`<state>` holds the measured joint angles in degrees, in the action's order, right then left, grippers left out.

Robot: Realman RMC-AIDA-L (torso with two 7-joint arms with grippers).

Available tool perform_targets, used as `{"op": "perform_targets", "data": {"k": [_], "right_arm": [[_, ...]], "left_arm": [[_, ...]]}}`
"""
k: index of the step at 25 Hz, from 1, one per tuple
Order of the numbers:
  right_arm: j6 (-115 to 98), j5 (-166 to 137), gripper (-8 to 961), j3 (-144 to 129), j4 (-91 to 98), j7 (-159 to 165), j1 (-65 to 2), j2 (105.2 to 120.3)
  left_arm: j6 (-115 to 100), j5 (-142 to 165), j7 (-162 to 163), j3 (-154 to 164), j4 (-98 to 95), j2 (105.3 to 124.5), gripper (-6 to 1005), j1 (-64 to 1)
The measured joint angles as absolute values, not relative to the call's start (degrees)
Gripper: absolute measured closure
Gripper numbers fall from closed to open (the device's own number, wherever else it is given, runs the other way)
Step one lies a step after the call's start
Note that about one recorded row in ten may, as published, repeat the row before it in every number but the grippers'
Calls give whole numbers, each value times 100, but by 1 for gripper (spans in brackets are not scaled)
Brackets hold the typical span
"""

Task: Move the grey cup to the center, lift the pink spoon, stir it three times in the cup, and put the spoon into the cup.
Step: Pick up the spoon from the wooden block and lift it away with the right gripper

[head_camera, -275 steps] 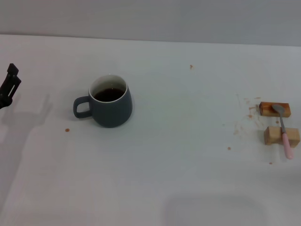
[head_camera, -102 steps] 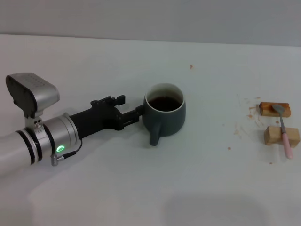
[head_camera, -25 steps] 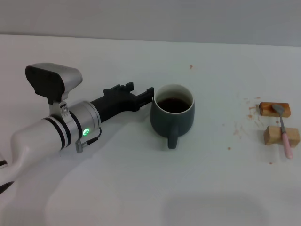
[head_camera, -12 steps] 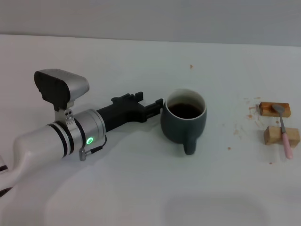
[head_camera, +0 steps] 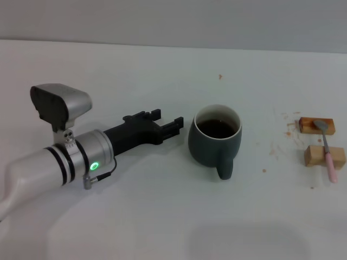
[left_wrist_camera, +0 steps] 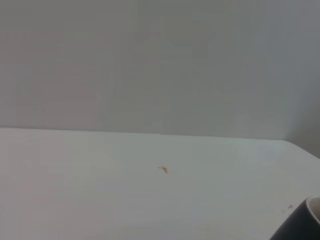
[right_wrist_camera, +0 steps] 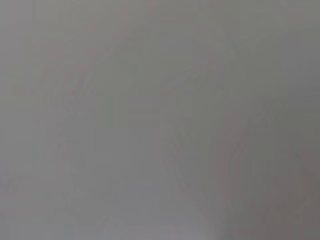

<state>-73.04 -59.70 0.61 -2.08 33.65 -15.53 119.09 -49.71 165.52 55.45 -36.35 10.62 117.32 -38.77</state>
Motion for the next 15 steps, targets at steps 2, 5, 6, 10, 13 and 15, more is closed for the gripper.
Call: {"op": "perform_targets", "data": {"k": [2, 5, 6, 10, 13, 15], "right_arm": [[-7357, -6040, 270, 60, -206, 3323, -1541, 11912], [-7657, -6378, 271, 54, -201, 3089, -1486, 11914], [-7817, -6478, 271, 53, -211, 2937, -1457, 11916], [-8492, -6674, 272, 30, -342, 2163, -1281, 11926], [-8955, -6851, 273, -4, -464, 1819, -1084, 11929], [-9294, -6983, 274, -14, -532, 1757, -933, 11933]], "left_arm": [[-5076, 16552, 5562, -3653, 996, 11695, 277, -3840], [-5312, 16540, 5552, -3703, 887, 11617, 277, -3778], [-5402, 16535, 5546, -3734, 846, 11593, 277, -3756], [-5720, 16522, 5630, -3959, 687, 11462, 277, -3650], [-5846, 16521, 5772, -3999, 671, 11370, 277, -3587], [-5871, 16522, 5849, -4011, 670, 11349, 277, -3569]]}}
